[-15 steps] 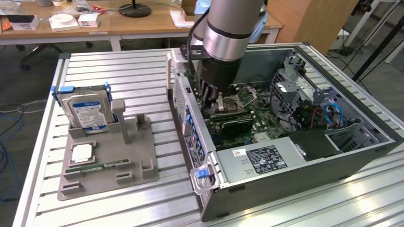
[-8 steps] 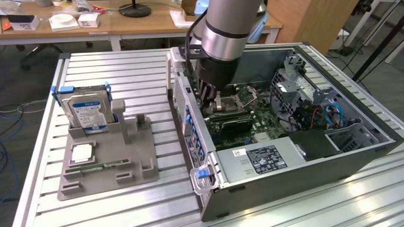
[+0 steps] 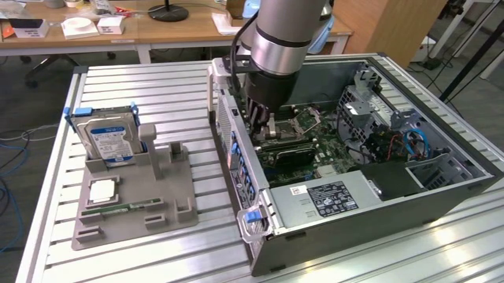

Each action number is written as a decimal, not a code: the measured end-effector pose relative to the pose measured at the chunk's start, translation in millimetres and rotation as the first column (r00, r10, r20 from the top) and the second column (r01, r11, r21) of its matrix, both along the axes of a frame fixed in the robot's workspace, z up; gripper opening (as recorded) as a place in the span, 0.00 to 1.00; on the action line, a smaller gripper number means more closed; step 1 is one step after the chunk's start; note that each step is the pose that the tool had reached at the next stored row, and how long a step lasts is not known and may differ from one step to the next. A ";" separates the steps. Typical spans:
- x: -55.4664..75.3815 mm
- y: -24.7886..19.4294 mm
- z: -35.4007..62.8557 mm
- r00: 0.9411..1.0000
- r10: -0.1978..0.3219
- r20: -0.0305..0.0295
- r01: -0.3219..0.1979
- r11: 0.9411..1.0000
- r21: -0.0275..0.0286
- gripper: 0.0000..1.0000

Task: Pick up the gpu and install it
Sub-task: 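Press down on the gpu until it lock into place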

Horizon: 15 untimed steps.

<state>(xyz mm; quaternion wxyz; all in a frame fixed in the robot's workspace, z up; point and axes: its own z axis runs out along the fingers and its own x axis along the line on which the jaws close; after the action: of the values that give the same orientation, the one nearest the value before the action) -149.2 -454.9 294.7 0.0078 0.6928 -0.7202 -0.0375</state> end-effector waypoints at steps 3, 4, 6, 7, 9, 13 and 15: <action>0.0 0.0 4.2 1.000 0.000 0.000 0.000 1.000 0.000 0.11; 0.0 0.0 5.4 1.000 0.000 0.000 0.000 1.000 0.000 0.11; -0.7 0.0 6.2 1.000 0.000 0.000 0.000 1.000 0.000 0.11; -1.4 0.0 6.2 1.000 0.000 0.000 0.000 1.000 0.000 0.11; -3.2 -0.1 6.2 1.000 0.000 0.000 0.000 1.000 0.000 0.11; -5.6 0.0 6.2 1.000 0.000 0.000 0.000 1.000 0.000 0.11; -5.7 -0.1 5.7 1.000 0.000 0.001 0.000 1.000 0.000 0.11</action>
<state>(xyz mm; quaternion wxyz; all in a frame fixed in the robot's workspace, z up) -154.9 -455.0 300.3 0.0075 0.6929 -0.7201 -0.0373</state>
